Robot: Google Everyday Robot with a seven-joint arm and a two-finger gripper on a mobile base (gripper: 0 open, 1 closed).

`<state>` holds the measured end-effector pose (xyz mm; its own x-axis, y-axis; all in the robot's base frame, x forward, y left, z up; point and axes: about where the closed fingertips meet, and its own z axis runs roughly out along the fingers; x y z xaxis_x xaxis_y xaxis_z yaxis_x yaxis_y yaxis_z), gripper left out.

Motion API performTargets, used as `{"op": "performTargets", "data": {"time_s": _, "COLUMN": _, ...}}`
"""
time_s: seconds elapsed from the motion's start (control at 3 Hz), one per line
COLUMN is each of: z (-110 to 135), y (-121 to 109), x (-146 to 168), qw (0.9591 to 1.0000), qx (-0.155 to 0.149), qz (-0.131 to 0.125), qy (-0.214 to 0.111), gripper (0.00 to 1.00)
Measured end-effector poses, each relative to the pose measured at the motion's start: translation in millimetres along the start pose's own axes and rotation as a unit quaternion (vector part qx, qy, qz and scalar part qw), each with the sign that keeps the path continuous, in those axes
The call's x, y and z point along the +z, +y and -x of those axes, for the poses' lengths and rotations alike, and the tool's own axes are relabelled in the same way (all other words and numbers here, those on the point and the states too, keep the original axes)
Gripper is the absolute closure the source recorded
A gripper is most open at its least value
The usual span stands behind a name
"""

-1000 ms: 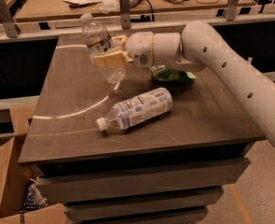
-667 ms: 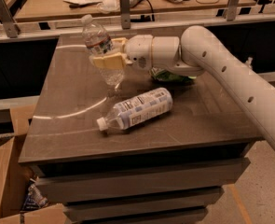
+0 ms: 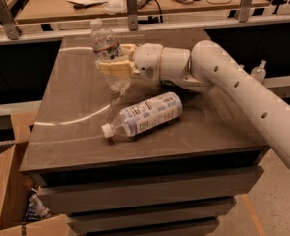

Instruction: Place water bottle upright

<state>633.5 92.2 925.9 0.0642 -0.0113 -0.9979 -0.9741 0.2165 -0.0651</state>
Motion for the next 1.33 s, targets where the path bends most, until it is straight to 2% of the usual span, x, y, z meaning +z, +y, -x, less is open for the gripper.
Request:
{"op": "performTargets", "data": {"time_s": 0.33, "z": -3.2, "y": -0.6, "x": -4.4, "qw": 0.9999, "qx": -0.002, "qz": -0.006, "qy": -0.011, "gripper": 1.0}}
{"op": "performTargets", "data": {"time_s": 0.67, "z": -8.9, "y": 0.4, "x": -10.3, "qw": 0.9998, "qx": 0.002, "qz": -0.017, "qy": -0.006, "gripper": 0.98}}
{"op": "performTargets", "data": {"time_s": 1.33, "z": -16.1, "y": 3.8, "x": -14.2, "qw": 0.9996, "qx": 0.014, "qz": -0.022, "qy": -0.004, "gripper": 0.52}}
